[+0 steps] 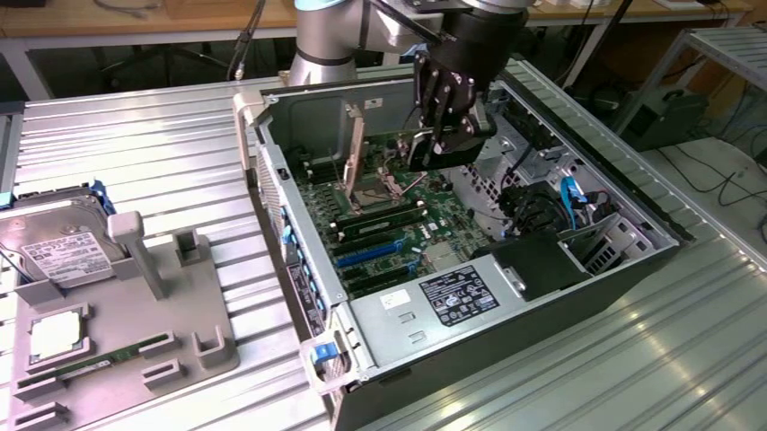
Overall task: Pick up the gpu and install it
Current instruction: 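Insert the gpu into the slot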
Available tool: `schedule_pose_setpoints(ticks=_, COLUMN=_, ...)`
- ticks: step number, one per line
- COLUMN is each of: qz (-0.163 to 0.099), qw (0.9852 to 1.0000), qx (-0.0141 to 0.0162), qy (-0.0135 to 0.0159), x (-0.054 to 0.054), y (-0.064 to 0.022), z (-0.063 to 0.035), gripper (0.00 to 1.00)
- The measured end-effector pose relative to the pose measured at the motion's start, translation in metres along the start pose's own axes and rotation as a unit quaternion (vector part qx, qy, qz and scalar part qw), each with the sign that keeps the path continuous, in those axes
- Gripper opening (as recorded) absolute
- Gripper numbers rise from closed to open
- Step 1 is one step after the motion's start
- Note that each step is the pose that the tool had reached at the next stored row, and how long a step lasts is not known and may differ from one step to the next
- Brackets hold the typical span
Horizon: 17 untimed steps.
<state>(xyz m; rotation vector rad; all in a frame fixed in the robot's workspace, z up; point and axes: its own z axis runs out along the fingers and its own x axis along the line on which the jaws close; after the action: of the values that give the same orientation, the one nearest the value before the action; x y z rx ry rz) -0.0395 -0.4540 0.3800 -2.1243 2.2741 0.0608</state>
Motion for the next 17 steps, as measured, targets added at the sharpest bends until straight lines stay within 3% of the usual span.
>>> schedule_pose_setpoints(ticks=5, qz=0.000, qw=1.0000, qx=-0.0001, qy=0.0000, x=0.000, y=-0.0001, z=0.0081, gripper=0.28)
schedule_pose_setpoints(ticks=8, qz=0.000, qw=1.0000, qx=-0.0001, qy=0.0022, x=0.001, y=0.0001, z=0.0122, gripper=0.28)
schedule_pose_setpoints(ticks=17, qz=0.000, qw=1.0000, qx=-0.0063, qy=0.0037, x=0.001, y=0.0022, z=0.0187, gripper=0.28)
